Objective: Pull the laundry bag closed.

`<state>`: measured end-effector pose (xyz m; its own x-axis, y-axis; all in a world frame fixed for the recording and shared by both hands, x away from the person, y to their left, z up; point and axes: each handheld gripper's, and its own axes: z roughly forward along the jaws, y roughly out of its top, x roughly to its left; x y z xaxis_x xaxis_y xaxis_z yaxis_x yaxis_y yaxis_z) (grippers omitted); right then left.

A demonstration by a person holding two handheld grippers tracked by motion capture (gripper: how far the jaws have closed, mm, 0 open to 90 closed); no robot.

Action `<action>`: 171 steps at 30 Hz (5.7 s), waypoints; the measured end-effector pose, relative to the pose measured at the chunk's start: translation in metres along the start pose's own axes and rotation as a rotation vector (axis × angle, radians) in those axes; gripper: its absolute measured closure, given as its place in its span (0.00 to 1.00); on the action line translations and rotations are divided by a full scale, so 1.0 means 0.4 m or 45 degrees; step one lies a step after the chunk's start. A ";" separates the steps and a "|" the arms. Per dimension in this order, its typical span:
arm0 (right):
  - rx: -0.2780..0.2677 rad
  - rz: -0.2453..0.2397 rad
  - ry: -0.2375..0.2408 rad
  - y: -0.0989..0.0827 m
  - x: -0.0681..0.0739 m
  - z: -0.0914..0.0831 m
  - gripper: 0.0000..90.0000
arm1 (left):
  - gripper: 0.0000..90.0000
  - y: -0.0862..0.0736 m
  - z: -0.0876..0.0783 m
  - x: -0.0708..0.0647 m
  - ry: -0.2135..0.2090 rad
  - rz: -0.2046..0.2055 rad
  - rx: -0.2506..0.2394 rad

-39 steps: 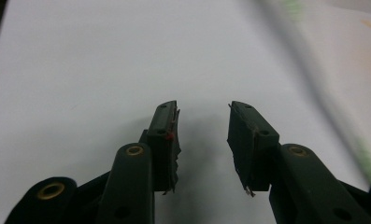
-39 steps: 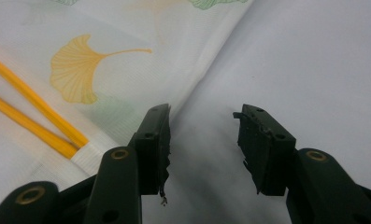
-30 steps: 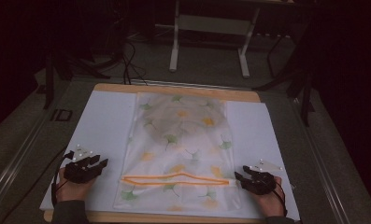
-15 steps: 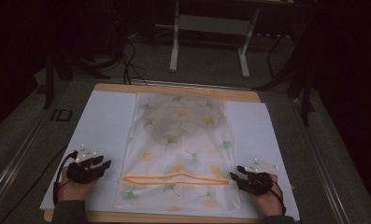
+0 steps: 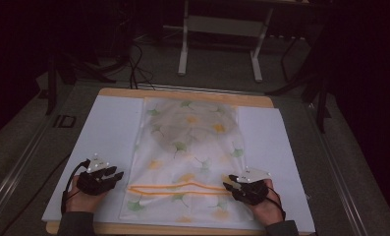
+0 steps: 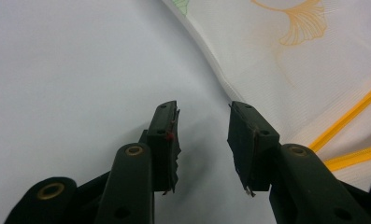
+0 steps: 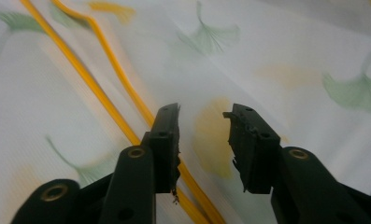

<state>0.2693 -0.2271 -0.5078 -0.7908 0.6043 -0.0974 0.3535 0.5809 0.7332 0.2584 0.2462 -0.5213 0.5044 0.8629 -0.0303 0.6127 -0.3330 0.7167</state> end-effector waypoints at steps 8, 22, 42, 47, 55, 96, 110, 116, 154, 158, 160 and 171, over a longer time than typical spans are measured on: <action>-0.034 -0.098 0.083 0.080 0.047 0.020 0.79 | 0.70 0.001 0.001 -0.002 -0.002 0.009 0.004; -0.045 -0.199 0.192 0.169 0.124 0.122 0.83 | 0.69 -0.003 -0.011 0.008 -0.006 -0.004 -0.026; -0.031 -0.316 0.352 0.266 0.253 0.251 0.83 | 0.69 0.000 -0.015 0.008 -0.014 0.006 -0.032; -0.029 -0.320 0.393 0.284 0.282 0.275 0.83 | 0.69 0.000 -0.015 0.008 -0.010 0.007 -0.033; -0.031 -0.323 0.451 0.317 0.326 0.311 0.81 | 0.69 0.000 -0.017 0.007 -0.008 0.013 -0.033; 0.096 -0.361 0.465 0.427 0.434 0.462 0.72 | 0.69 -0.007 -0.040 0.030 0.029 -0.015 -0.071; 0.148 -0.473 0.324 0.445 0.466 0.472 0.91 | 0.69 -0.008 -0.042 0.031 0.033 -0.022 -0.077; 0.077 -0.355 0.396 0.435 0.438 0.457 0.99 | 0.69 -0.009 -0.044 0.034 0.035 -0.023 -0.076; -0.221 -0.244 0.413 0.390 0.395 0.360 0.99 | 0.69 0.020 -0.009 0.023 -0.280 -0.182 -0.078; -0.226 -0.267 0.400 0.389 0.398 0.356 0.99 | 0.68 0.022 -0.008 0.033 -0.325 -0.232 -0.093; -0.229 -0.280 0.393 0.388 0.399 0.355 0.99 | 0.67 0.024 -0.009 0.035 -0.354 -0.258 -0.103; -0.229 -0.321 0.385 0.383 0.409 0.355 1.00 | 0.64 0.041 0.015 0.041 -0.480 -0.349 -0.102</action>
<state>0.2651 0.0381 -0.5071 -0.9615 0.2532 -0.1068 0.0590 0.5698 0.8197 0.2804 0.2525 -0.5141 0.5257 0.7116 -0.4661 0.7126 -0.0692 0.6982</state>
